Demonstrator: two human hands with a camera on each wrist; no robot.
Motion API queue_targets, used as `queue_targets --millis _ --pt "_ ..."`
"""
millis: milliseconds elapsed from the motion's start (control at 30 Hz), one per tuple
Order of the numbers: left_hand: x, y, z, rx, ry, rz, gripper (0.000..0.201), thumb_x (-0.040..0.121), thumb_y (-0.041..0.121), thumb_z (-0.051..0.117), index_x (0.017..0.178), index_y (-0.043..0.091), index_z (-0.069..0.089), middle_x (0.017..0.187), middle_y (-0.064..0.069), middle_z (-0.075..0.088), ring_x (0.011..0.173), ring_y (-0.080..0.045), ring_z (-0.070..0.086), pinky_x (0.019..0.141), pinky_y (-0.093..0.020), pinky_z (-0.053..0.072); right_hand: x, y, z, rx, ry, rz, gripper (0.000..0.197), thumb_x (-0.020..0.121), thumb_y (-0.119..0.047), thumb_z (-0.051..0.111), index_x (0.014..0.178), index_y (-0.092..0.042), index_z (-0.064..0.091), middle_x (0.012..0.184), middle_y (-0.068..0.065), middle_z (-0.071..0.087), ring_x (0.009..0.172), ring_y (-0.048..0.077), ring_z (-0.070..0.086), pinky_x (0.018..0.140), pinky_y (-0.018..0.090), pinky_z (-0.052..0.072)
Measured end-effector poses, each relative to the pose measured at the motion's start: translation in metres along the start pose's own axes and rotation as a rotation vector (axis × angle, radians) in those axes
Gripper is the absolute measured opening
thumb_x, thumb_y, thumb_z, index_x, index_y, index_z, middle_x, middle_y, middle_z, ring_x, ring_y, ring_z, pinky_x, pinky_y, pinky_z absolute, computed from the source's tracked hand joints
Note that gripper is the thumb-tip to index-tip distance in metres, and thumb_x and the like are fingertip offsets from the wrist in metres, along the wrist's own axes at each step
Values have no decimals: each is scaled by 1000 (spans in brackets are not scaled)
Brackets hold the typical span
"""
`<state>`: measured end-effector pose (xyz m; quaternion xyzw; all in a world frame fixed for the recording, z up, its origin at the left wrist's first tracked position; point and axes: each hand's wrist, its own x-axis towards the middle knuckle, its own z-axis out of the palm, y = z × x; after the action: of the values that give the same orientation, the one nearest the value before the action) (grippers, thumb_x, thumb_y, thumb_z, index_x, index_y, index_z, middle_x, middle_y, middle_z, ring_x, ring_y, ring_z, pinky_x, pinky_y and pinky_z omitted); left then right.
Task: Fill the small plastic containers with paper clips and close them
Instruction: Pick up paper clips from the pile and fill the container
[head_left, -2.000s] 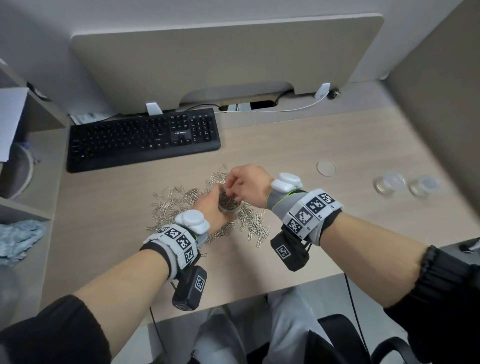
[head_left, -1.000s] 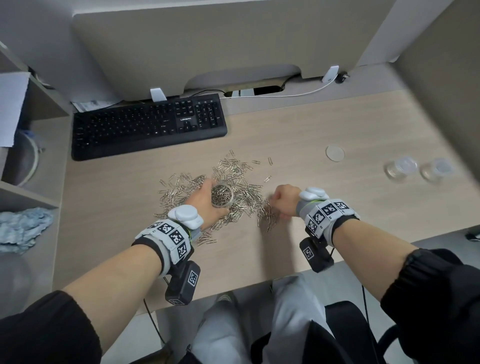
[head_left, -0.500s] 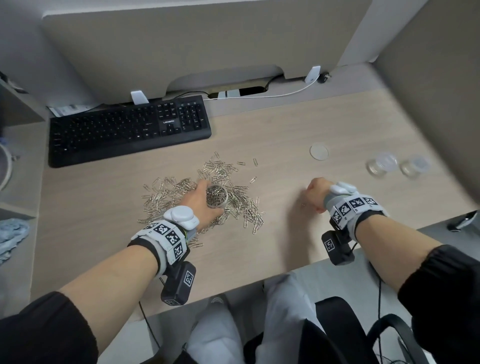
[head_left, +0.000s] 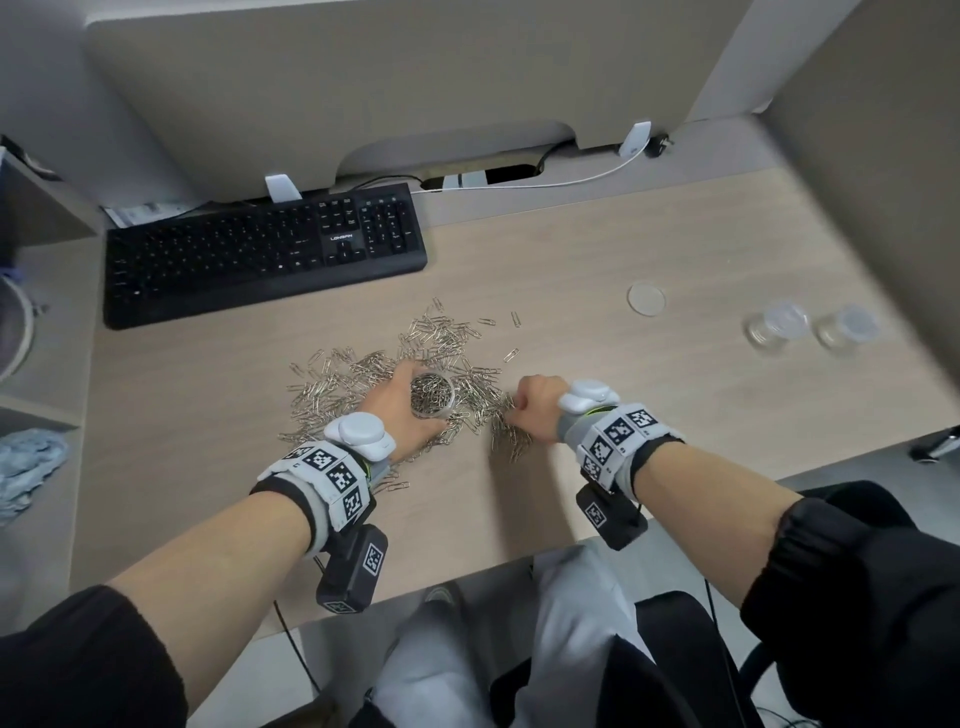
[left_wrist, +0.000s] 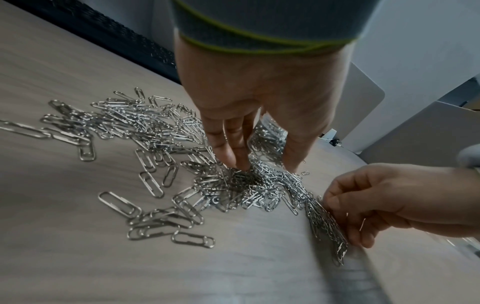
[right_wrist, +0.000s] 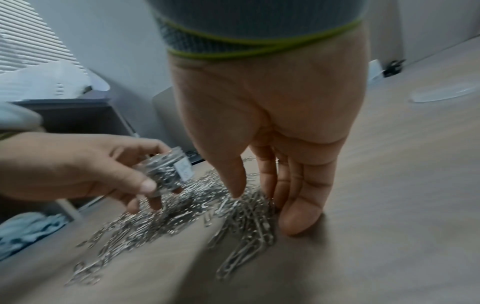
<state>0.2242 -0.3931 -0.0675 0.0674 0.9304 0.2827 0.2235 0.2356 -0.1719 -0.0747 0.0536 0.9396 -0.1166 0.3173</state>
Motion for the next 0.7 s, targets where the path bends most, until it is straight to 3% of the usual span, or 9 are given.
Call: queue_targets --millis 67,167,233,333,467,567,633,700 --pt "-3 -1 -2 -17 12 2 65 75 32 78 130 31 43 95 -3 69 74 -21 67 66 -35 53 -5 -8 4 -46 -9 -24 59 81 -55 65 118 -12 49 112 9 57 91 29 59 76 36 49" --pt "-6 -6 -4 2 25 -17 67 74 35 79 131 31 43 91 0 69 74 -21 66 65 -32 52 -16 -20 12 -182 5 -34 71 76 -51 73 123 -11 39 117 9 44 94 31 62 67 37 41" --pt "-8 -11 -5 -9 40 -39 69 73 36 80 130 27 44 98 -1 70 82 -22 66 73 -34 54 -16 -29 18 -260 28 -37 64 80 -43 72 124 -11 37 119 7 42 93 27 63 62 35 37" --pt "-9 -13 -5 -26 25 -38 68 74 33 81 130 24 44 102 -2 68 82 -22 66 74 -35 54 -7 -36 19 -244 68 -45 46 89 -24 64 126 -9 40 122 9 44 95 26 65 63 34 38" --pt "-9 -20 -7 -27 27 -66 67 76 34 80 131 26 42 91 1 68 72 -18 66 67 -33 53 13 -44 11 -23 36 -131 39 90 -13 57 127 -8 44 126 17 46 107 35 58 79 36 44" --pt "-7 -25 -8 -28 14 -105 67 77 35 79 131 23 40 85 0 68 69 -17 65 61 -32 51 22 -50 3 -17 42 -168 33 92 -20 59 122 -10 48 118 11 50 103 30 57 82 33 46" --pt "-6 -26 -11 -20 27 -117 69 77 36 79 132 21 40 83 0 65 67 -15 63 55 -29 46 25 -49 -5 40 104 -142 43 86 -31 68 117 -13 46 109 7 47 90 30 58 79 36 51" --pt "-4 -26 -14 -37 43 -124 69 77 35 79 132 21 40 83 1 65 66 -13 62 53 -26 45 28 -45 -14 61 137 -120 58 80 -44 72 118 -13 42 111 8 40 85 30 55 76 37 51"
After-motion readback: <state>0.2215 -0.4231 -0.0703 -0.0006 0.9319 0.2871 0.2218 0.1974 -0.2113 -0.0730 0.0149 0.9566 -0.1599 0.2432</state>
